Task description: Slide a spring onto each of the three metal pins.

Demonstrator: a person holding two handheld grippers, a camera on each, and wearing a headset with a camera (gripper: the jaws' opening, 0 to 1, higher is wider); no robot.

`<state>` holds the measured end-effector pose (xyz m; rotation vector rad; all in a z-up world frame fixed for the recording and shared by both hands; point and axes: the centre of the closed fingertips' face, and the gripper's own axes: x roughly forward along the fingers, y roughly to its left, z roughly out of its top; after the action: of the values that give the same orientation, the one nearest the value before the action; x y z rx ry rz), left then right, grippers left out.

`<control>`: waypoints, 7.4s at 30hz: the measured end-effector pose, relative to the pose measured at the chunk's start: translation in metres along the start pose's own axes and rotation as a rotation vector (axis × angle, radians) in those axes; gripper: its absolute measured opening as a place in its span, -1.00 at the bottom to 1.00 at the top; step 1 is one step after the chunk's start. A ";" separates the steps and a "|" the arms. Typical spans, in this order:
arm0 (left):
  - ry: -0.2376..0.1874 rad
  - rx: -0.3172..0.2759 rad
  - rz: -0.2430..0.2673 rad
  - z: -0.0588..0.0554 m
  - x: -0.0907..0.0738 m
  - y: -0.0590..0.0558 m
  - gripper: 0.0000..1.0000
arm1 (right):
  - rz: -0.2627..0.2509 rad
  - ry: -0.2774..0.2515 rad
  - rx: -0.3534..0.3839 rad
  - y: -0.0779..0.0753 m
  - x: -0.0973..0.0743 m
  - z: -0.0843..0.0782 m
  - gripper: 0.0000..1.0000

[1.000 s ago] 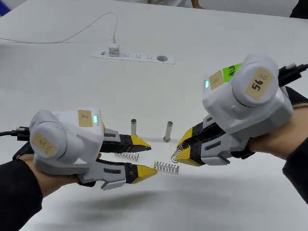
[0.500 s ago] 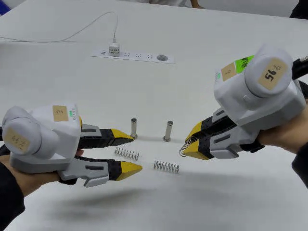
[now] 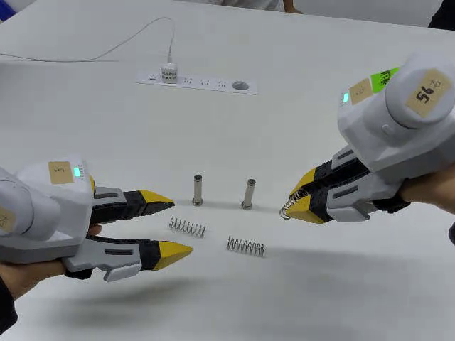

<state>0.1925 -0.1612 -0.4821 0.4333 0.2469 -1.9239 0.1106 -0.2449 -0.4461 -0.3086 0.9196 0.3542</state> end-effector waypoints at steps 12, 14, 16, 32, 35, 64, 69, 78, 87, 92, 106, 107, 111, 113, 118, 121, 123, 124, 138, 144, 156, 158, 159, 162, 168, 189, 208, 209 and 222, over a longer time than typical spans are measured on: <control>-0.016 -0.034 0.022 0.000 -0.001 0.003 -0.09 | -0.066 0.002 0.028 -0.032 -0.017 -0.006 -0.75; -0.016 -0.037 0.021 0.000 0.000 0.003 -0.09 | -0.072 0.006 0.032 -0.036 -0.017 -0.007 -0.75; -0.016 -0.039 0.021 -0.001 0.000 0.002 -0.08 | -0.076 0.012 0.034 -0.039 -0.017 -0.009 -0.75; -0.017 -0.054 0.027 -0.003 -0.002 0.002 -0.07 | -0.074 0.090 0.050 -0.067 -0.005 -0.026 -0.75; -0.015 -0.053 0.027 -0.004 -0.002 0.003 -0.07 | -0.061 0.100 0.054 -0.069 -0.001 -0.027 -0.75; -0.010 -0.066 0.024 -0.009 -0.001 0.003 -0.08 | 0.009 0.190 0.082 -0.070 0.029 -0.049 -0.75; -0.009 -0.067 0.024 -0.010 -0.001 0.003 -0.08 | 0.018 0.209 0.090 -0.069 0.036 -0.054 -0.75; -0.008 -0.066 0.023 -0.010 -0.001 0.002 -0.09 | 0.026 0.233 0.107 -0.067 0.047 -0.063 -0.75; -0.008 -0.064 0.022 -0.009 -0.001 0.002 -0.10 | 0.025 0.246 0.114 -0.066 0.055 -0.068 -0.75; -0.008 -0.065 0.021 -0.009 -0.001 0.001 -0.10 | 0.026 0.246 0.118 -0.065 0.058 -0.071 -0.74; -0.012 -0.060 0.021 -0.006 -0.001 0.001 -0.10 | 0.007 0.225 0.123 -0.066 0.052 -0.072 -0.66; -0.013 -0.059 0.022 -0.006 -0.001 0.001 -0.09 | 0.005 0.222 0.125 -0.065 0.051 -0.072 -0.66; -0.012 -0.058 0.022 -0.006 -0.002 0.001 -0.10 | -0.005 0.213 0.130 -0.063 0.045 -0.073 -0.65; -0.011 -0.057 0.023 -0.006 -0.002 0.001 -0.10 | -0.008 0.210 0.132 -0.062 0.042 -0.073 -0.65; -0.013 -0.055 0.021 -0.005 -0.001 0.001 -0.10 | -0.016 0.204 0.137 -0.057 0.038 -0.075 -0.65; -0.014 -0.054 0.019 -0.005 -0.001 0.001 -0.10 | -0.015 0.205 0.137 -0.052 0.037 -0.076 -0.65; -0.014 -0.053 0.019 -0.004 -0.001 0.001 -0.10 | -0.013 0.204 0.135 -0.049 0.036 -0.075 -0.65; -0.014 -0.052 0.019 -0.004 -0.001 0.001 -0.10 | -0.011 0.199 0.136 -0.046 0.036 -0.074 -0.65; -0.016 -0.047 0.016 -0.003 0.000 0.000 -0.10 | 0.038 0.160 0.104 -0.015 0.042 -0.052 -0.65; -0.017 -0.045 0.015 -0.002 0.000 0.000 -0.10 | 0.067 0.154 0.073 -0.003 0.050 -0.042 -0.65; -0.016 -0.035 0.006 0.001 0.002 -0.001 -0.10 | 0.119 0.155 0.020 0.014 0.069 -0.030 -0.65; -0.017 -0.035 0.005 0.002 0.003 -0.002 -0.10 | 0.126 0.160 0.016 0.016 0.072 -0.030 -0.65; -0.017 -0.034 0.004 0.002 0.003 -0.002 -0.10 | 0.131 0.164 0.013 0.017 0.074 -0.030 -0.65; -0.017 -0.033 0.003 0.002 0.003 -0.003 -0.10 | 0.141 0.171 0.003 0.021 0.078 -0.030 -0.65; -0.016 -0.033 0.000 0.002 0.004 -0.004 -0.11 | 0.151 0.182 -0.007 0.025 0.086 -0.031 -0.65; -0.011 -0.029 -0.006 0.002 0.005 -0.006 -0.12 | 0.154 0.223 -0.049 0.027 0.097 -0.037 -0.70; 0.008 0.000 -0.047 0.002 0.014 -0.012 -0.14 | 0.152 0.198 -0.049 0.025 0.094 -0.030 -0.76; 0.010 0.003 -0.052 0.002 0.016 -0.013 -0.14 | 0.151 0.196 -0.051 0.025 0.093 -0.029 -0.76; 0.016 0.048 -0.099 0.008 0.026 -0.019 -0.19 | 0.147 0.164 -0.065 0.025 0.073 -0.014 -0.76</control>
<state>0.1643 -0.1794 -0.4858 0.4767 0.2366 -2.0274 0.1305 -0.2159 -0.5157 -0.3343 1.0961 0.5001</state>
